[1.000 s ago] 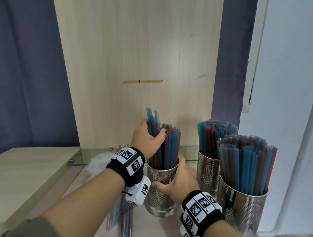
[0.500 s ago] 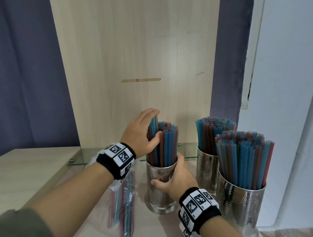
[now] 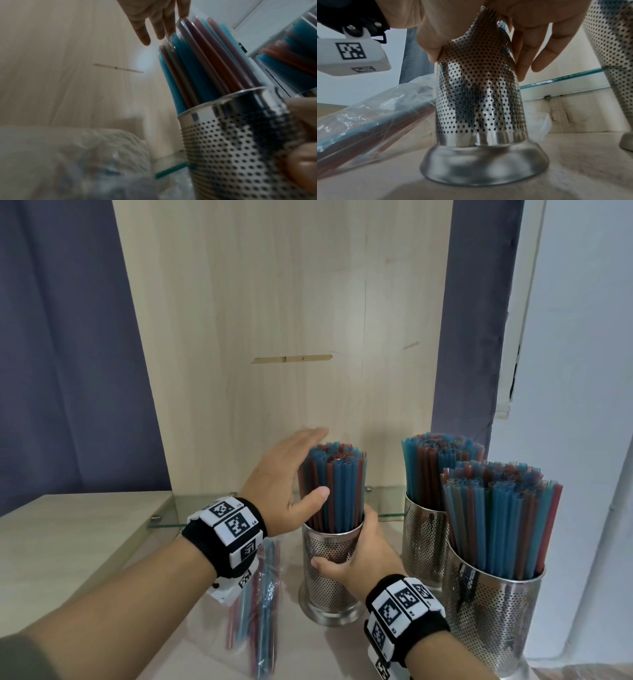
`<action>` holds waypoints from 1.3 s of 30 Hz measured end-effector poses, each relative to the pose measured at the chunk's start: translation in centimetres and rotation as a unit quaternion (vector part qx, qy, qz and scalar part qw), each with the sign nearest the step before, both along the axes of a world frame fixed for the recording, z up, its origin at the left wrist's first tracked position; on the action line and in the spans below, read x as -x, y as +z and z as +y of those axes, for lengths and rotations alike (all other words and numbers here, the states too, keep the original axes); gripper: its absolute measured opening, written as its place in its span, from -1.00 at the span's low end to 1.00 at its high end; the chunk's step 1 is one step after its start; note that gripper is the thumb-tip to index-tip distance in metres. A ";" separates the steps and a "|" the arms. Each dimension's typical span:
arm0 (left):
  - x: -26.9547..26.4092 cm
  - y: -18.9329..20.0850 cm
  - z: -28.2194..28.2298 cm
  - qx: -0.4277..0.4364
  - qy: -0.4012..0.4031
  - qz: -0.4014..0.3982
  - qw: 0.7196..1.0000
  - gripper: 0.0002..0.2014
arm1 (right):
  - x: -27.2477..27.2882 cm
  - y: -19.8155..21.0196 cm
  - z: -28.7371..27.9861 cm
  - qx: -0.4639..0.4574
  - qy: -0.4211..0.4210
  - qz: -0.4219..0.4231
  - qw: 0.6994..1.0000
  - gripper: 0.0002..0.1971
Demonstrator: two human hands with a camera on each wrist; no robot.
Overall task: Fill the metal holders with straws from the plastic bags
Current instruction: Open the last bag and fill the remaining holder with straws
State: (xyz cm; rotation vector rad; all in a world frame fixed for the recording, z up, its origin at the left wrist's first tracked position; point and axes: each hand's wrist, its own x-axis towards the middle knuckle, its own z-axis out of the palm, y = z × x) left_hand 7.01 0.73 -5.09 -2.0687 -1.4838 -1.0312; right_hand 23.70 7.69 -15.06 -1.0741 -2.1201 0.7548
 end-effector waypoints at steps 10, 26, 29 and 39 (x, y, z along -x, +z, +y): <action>-2.1 -2.3 0.8 0.121 0.076 -0.219 0.965 0.09 | 0.0 0.0 -0.3 -0.008 -0.002 -0.009 1.000 0.08; 5.5 -6.1 -1.6 0.078 0.307 -0.284 0.905 -0.22 | 0.5 0.3 -0.7 -0.008 -0.015 -0.007 1.000 0.15; 6.8 -6.8 -1.7 0.127 0.338 -0.247 0.899 -0.43 | 0.8 0.1 -0.6 -0.007 -0.015 -0.003 1.000 0.16; 9.4 -7.1 -0.8 0.333 0.392 -0.225 0.827 -0.44 | 1.6 -0.7 0.1 -0.027 -0.026 0.024 0.999 0.15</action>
